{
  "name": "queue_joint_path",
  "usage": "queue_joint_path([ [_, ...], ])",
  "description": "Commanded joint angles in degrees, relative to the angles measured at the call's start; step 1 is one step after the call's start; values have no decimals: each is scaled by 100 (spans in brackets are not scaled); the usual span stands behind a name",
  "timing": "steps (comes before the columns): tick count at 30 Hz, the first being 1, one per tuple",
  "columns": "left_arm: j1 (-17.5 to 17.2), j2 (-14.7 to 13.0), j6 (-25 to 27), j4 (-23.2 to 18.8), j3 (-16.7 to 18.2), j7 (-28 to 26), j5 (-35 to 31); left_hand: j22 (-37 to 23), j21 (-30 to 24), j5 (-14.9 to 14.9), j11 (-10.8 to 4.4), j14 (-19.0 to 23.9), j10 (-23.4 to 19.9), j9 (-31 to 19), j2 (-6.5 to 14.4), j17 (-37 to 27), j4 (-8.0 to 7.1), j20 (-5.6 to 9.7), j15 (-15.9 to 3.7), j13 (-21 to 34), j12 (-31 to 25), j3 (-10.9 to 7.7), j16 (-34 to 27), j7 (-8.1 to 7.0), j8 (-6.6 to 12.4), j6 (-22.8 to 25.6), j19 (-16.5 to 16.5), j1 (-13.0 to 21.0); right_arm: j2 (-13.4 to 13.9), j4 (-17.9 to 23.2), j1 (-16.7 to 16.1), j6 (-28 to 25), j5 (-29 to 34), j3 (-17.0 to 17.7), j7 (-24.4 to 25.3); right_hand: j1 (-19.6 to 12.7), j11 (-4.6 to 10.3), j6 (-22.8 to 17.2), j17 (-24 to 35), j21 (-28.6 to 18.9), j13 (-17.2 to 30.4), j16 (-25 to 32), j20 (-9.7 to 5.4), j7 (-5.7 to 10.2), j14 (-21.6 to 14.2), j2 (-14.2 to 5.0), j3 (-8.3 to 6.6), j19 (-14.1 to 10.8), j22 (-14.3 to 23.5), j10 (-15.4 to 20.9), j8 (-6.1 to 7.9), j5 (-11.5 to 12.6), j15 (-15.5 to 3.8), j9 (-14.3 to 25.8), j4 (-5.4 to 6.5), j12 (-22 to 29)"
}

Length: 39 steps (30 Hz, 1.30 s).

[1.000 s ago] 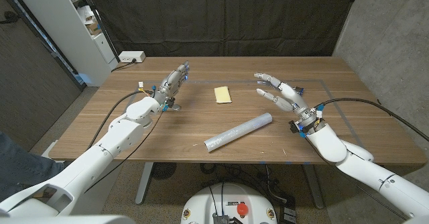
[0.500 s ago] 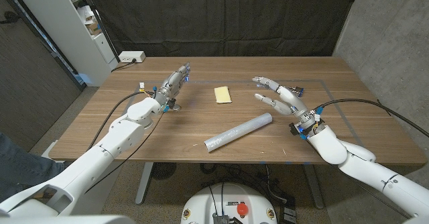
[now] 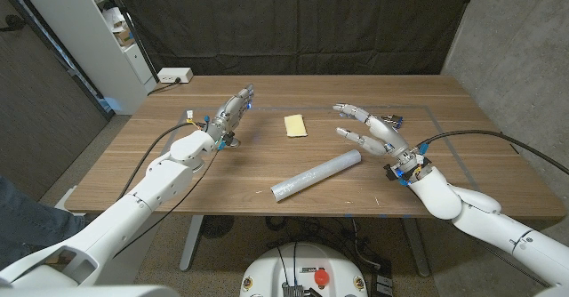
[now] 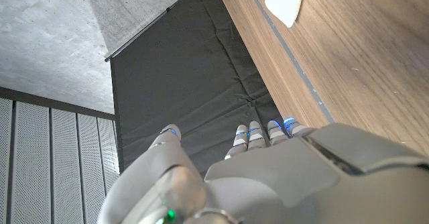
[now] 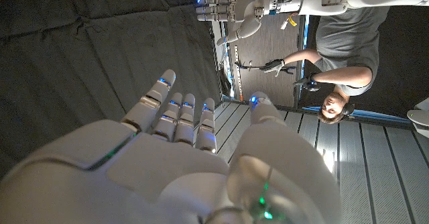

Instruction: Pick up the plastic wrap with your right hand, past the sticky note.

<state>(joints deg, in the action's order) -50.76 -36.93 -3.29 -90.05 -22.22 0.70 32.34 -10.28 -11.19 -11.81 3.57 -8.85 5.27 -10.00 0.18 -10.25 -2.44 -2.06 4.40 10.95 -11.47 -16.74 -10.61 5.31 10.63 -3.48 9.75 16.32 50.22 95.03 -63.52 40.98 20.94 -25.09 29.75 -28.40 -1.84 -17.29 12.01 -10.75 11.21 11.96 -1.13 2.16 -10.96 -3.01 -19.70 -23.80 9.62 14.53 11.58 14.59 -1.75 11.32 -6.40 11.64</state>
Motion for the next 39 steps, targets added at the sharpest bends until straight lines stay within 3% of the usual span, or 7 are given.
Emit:
queue_joint_path([
  [1,5,38,-12,16,-36,1,-10,-7,-1,5,-12,-54,46,-25,71,-14,30,-54,4,13,-36,0,-4,9,11,19,378,27,150,119,-7,-185,429,-75,254,-16,103,-46,-1,-10,6,13,-12,86,-63,43,-14,-6,3,34,2,-3,-65,15,-31,6],
  [39,-73,69,-225,104,-3,37,-9,-9,-4,22,-10,-55,38,-25,89,-15,56,-86,-3,14,-45,13,-10,0,15,30,392,15,501,483,127,-986,1471,-396,523,-52,132,-19,-4,-21,11,16,-42,184,-108,40,-59,-64,3,69,-4,42,-79,24,-82,3],
])
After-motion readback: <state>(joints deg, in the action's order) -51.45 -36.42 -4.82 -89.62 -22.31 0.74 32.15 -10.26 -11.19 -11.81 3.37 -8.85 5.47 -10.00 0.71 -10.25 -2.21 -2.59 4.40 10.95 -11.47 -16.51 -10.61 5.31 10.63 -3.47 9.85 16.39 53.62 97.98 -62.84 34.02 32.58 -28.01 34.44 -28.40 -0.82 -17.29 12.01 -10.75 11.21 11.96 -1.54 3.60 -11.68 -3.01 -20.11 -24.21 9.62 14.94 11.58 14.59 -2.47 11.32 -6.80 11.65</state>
